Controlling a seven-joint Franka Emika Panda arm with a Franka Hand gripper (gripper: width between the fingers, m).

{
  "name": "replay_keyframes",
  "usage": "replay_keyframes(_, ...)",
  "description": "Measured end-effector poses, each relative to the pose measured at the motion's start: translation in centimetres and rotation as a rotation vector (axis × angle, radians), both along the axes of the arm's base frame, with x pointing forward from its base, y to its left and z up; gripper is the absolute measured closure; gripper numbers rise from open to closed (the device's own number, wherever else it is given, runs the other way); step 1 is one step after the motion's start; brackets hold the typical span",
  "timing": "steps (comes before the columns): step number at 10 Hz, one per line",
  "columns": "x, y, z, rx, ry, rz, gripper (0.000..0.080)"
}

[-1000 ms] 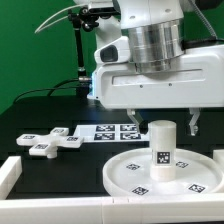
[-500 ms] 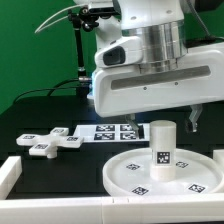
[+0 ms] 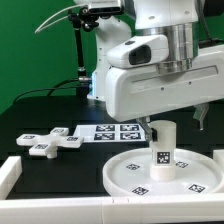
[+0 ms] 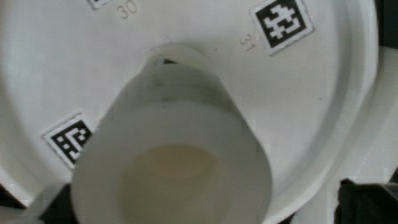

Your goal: Assemble round table

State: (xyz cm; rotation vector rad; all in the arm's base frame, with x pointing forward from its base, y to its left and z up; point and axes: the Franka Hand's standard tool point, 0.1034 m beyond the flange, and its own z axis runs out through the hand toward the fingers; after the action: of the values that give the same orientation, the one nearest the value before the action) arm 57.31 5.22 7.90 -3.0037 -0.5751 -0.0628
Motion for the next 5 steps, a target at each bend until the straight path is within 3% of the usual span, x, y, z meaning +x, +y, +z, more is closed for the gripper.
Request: replay_keyframes(5,-0.10,-0.29,-0.18,-0.021,-0.025,0.346,0.0151)
